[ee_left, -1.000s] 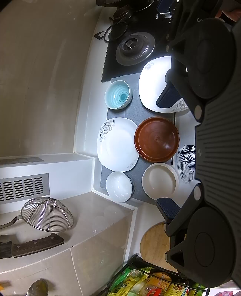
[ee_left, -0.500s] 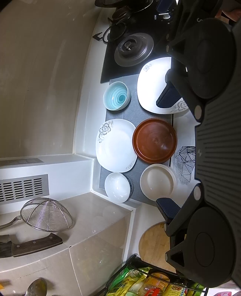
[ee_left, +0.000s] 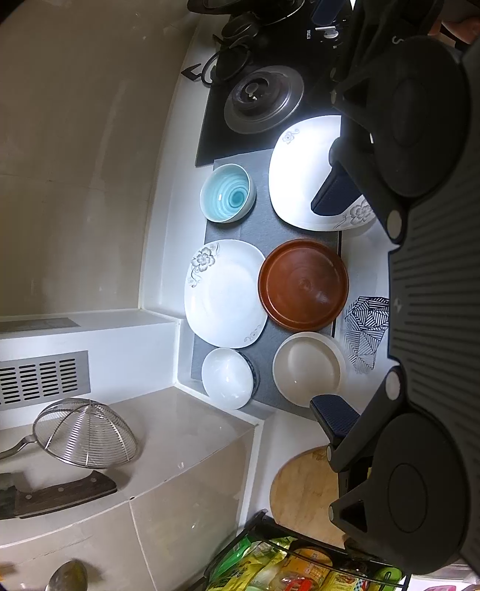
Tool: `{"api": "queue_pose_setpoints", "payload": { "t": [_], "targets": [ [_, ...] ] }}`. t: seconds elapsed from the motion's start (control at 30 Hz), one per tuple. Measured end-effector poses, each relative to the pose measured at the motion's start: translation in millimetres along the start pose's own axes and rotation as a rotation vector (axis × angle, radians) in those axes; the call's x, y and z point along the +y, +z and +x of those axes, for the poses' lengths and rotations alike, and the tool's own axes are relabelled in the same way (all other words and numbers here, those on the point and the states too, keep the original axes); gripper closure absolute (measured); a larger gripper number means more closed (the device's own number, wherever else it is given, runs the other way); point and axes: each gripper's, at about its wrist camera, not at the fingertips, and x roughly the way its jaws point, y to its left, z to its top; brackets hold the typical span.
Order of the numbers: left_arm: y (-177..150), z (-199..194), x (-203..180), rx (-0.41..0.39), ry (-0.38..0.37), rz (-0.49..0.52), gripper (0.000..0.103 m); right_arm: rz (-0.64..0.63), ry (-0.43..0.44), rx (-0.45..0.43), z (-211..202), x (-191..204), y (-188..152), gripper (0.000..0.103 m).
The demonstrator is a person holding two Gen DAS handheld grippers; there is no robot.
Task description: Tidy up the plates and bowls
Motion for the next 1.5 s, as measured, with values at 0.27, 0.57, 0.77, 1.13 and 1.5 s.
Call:
{"api": "queue_pose_setpoints", "payload": {
  "t": [0.27, 0.57, 0.77, 1.13, 1.5],
  "targets": [
    [-2, 22, -6, -0.040, -0.021, -0.004, 0.000, -0.017, 0.009, -0.002, 18, -2, 3, 0.000],
    [-45, 178, -11, 0.131, -0.389, -0.195, 0.002, -0.098, 0.237, -0.078, 120, -82, -39, 0.009],
    [-67, 255, -29, 0.340, -0.496, -0.302, 0.051, 0.024, 0.293, 0.202, 222, -151, -72, 0.072],
    [-67, 290, -48, 0.379, -0.481, -0.317, 0.078, 0.130, 0.488, 0.313, 261, -183, -75, 0.092],
    [-58, 290, -41, 0.402, -0.495, -0.371, 0.084, 0.248, 0.483, 0.277, 250, -187, -79, 0.093]
  ]
}}
